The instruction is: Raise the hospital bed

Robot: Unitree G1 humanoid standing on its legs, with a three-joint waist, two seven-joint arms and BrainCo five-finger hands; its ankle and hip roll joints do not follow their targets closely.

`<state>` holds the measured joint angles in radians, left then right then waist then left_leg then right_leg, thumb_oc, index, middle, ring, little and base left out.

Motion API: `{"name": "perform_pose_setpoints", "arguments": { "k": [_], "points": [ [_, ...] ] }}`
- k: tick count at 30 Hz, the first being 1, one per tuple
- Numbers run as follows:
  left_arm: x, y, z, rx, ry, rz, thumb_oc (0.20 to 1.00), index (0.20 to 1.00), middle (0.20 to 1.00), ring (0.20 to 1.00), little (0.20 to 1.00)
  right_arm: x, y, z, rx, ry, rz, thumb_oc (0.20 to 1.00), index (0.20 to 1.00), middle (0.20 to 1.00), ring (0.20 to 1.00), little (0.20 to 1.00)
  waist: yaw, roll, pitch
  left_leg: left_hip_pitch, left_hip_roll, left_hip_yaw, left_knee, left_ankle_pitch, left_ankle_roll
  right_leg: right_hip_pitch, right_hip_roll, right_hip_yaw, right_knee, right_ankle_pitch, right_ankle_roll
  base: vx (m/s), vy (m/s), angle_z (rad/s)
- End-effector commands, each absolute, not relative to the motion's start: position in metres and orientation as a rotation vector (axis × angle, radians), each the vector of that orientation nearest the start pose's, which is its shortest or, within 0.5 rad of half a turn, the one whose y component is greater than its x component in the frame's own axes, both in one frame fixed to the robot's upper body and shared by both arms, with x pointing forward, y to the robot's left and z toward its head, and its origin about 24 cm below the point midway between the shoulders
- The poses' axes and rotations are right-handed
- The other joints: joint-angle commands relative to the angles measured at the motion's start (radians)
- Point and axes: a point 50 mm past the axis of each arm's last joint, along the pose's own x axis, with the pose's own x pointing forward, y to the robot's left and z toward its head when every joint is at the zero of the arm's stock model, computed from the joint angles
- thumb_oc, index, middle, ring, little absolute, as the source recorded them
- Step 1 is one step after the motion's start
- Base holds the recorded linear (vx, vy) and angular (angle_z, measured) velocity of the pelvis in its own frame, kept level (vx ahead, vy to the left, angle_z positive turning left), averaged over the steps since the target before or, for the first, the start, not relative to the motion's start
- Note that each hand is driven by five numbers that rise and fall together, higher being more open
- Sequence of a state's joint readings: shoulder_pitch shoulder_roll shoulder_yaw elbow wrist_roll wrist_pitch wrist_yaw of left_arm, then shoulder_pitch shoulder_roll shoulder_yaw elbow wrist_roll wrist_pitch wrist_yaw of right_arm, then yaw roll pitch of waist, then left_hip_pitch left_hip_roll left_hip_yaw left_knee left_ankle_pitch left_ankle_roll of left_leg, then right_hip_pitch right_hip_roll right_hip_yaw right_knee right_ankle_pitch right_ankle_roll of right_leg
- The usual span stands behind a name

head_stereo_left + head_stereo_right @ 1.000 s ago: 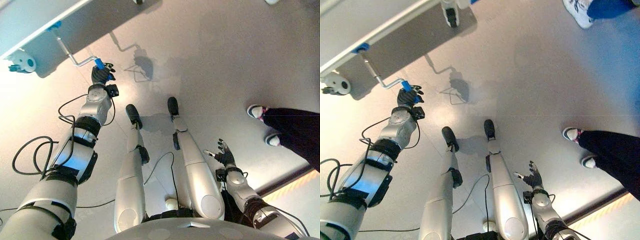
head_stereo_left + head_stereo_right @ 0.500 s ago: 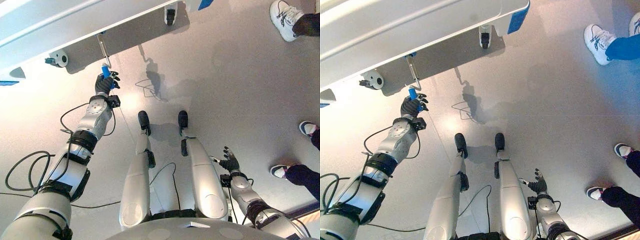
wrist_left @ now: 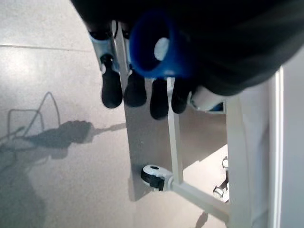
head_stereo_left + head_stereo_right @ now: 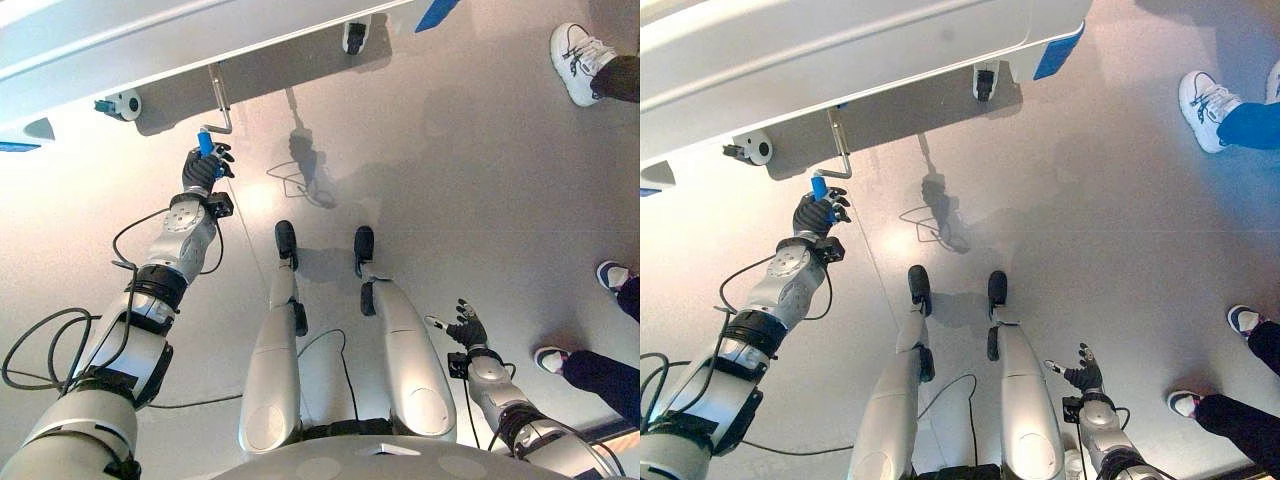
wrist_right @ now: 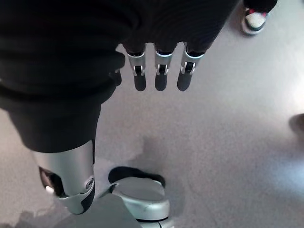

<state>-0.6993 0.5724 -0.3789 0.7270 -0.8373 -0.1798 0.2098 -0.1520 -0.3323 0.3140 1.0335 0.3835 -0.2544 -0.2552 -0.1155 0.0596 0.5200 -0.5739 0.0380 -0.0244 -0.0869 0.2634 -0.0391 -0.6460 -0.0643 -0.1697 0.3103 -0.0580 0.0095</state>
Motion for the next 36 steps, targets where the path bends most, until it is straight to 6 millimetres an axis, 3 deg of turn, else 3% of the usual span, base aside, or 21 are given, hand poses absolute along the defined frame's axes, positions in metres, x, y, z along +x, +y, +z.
{"name": "perform_pose_setpoints", "arguments": {
  "k": [1, 8, 20, 31, 36],
  "points": [
    [0.360, 0.294, 0.164, -0.012, -0.255, 0.343, 0.200, 0.200, 0.200, 0.200, 0.200, 0.174, -0.258, -0.111, -0.236, 0.713, -0.335, 1.000, 1.000, 1.000, 1.000, 1.000, 0.037, -0.038, 0.000, 0.079, -0.073, 0.057, 0.000, -0.089, -0.008, 0.093, -0.048, 0.014, -0.263, 0.217, 0.116, 0.02, 0.047, 0.13],
    [0.363, 0.318, 0.160, 0.063, -0.159, 0.445, 0.200, 0.200, 0.200, 0.200, 0.200, 0.178, -0.254, -0.110, -0.235, 0.699, -0.314, 1.000, 1.000, 1.000, 1.000, 1.000, 0.040, -0.072, 0.000, 0.040, -0.075, 0.056, 0.000, -0.093, -0.008, 0.073, -0.056, 0.010, -0.282, 0.224, 0.122, 0.03, 0.047, 0.10],
    [0.367, 0.341, 0.175, 0.190, -0.081, 0.569, 0.200, 0.200, 0.200, 0.200, 0.200, 0.190, -0.240, -0.103, -0.221, 0.623, -0.262, 1.000, 1.000, 1.000, 1.000, 1.000, 0.014, -0.100, 0.000, -0.065, -0.079, 0.084, 0.000, -0.102, -0.002, -0.028, -0.058, 0.039, -0.311, 0.252, 0.138, 0.03, 0.054, 0.03],
    [0.374, 0.334, 0.184, 0.208, -0.086, 0.588, 0.200, 0.200, 0.200, 0.200, 0.200, 0.204, -0.225, -0.089, -0.219, 0.512, -0.200, 1.000, 1.000, 1.000, 1.000, 1.000, -0.017, -0.098, 0.000, -0.144, -0.079, 0.125, 0.000, -0.107, 0.005, -0.137, -0.047, 0.102, -0.324, 0.284, 0.146, 0.01, 0.049, -0.12],
    [0.384, 0.317, 0.195, 0.224, -0.112, 0.555, 0.200, 0.200, 0.200, 0.200, 0.200, 0.208, -0.221, -0.081, -0.229, 0.461, -0.175, 1.000, 1.000, 1.000, 1.000, 1.000, -0.038, -0.087, 0.000, -0.163, -0.075, 0.146, 0.000, -0.109, 0.006, -0.178, -0.042, 0.133, -0.329, 0.294, 0.144, -0.01, 0.008, -0.16]
  ]
}}
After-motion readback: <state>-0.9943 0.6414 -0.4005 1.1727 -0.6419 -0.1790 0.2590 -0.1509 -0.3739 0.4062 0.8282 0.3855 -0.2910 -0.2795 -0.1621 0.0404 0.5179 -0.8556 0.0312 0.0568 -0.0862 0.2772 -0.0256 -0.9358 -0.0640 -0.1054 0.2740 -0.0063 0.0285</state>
